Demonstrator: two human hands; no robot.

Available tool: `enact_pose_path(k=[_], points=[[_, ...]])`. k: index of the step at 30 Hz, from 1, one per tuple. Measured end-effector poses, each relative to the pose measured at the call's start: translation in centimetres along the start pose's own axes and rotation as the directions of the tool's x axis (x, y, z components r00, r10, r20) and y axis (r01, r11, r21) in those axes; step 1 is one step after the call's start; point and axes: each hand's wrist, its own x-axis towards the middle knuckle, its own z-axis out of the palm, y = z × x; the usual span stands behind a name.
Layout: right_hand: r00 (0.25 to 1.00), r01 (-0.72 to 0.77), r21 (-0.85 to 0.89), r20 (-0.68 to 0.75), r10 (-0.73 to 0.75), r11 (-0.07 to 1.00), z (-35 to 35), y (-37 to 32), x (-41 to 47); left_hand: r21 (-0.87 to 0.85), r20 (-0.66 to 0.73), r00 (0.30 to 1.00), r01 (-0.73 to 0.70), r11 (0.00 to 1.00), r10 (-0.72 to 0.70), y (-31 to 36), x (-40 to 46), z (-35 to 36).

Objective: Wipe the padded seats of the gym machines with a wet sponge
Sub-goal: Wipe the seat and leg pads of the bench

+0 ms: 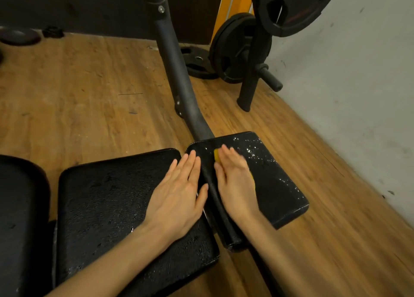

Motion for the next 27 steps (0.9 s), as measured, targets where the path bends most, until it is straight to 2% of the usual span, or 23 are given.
enact_pose_path(k=[4, 6, 9, 10, 12, 15, 19, 21, 23, 24, 25, 27], points=[[0.984, 0.169, 0.015, 0.047, -0.169, 0.986, 0.0, -0.5, -2.8, -0.010, -0.014, 1.000, 0.020, 1.000, -0.020, 0.0, -0.2, 0.7], [0.992, 0.116, 0.014, 0.054, -0.116, 0.993, -0.5, 1.4, -0.5, 0.005, -0.015, 1.000, 0.021, 1.000, -0.021, 0.0, -0.1, 0.6], [0.996, -0.084, -0.001, -0.035, 0.084, 0.996, -0.8, 2.1, 2.0, -0.013, -0.013, 1.000, 0.017, 1.000, -0.017, 0.0, -0.1, 0.6], [0.996, -0.086, -0.010, -0.035, 0.085, 0.996, -0.4, 0.9, 1.8, -0.013, -0.015, 1.000, 0.018, 1.000, -0.019, 0.0, -0.2, 0.6], [1.000, 0.004, 0.005, 0.012, -0.004, 1.000, 0.9, -1.3, 0.1, -0.003, -0.023, 0.999, 0.025, 1.000, -0.025, 0.1, -0.2, 0.7], [0.994, 0.109, 0.032, 0.010, -0.109, 0.994, 0.4, -0.6, -0.2, 0.023, -0.020, 1.000, 0.023, 0.999, -0.022, 0.0, -0.2, 0.7], [0.996, -0.075, -0.020, -0.052, 0.074, 0.997, -0.5, 1.3, 3.5, 0.012, -0.023, 0.999, 0.028, 1.000, -0.028, 0.1, -0.2, 0.6], [1.000, -0.021, 0.000, 0.020, 0.021, 1.000, 0.0, -0.9, 2.7, 0.002, -0.031, 0.999, 0.023, 1.000, -0.023, 0.1, -0.2, 0.7], [0.987, 0.108, 0.082, 0.108, -0.117, 0.991, 0.6, -2.2, 1.0, 0.009, -0.034, 0.999, 0.015, 1.000, -0.015, 0.1, -0.1, 0.8], [0.981, 0.153, 0.106, 0.107, -0.164, 0.983, 0.5, -2.0, 0.9, 0.013, -0.036, 0.999, 0.019, 1.000, -0.018, 0.0, -0.1, 0.8], [0.983, 0.154, 0.098, 0.085, -0.162, 0.983, 0.2, -1.2, 1.4, 0.016, -0.028, 0.999, 0.023, 1.000, -0.023, 0.1, -0.2, 0.7], [0.998, 0.052, 0.048, 0.023, -0.053, 0.998, -0.4, 0.8, 3.6, 0.011, -0.029, 0.999, 0.023, 1.000, -0.022, 0.1, -0.2, 0.6]])
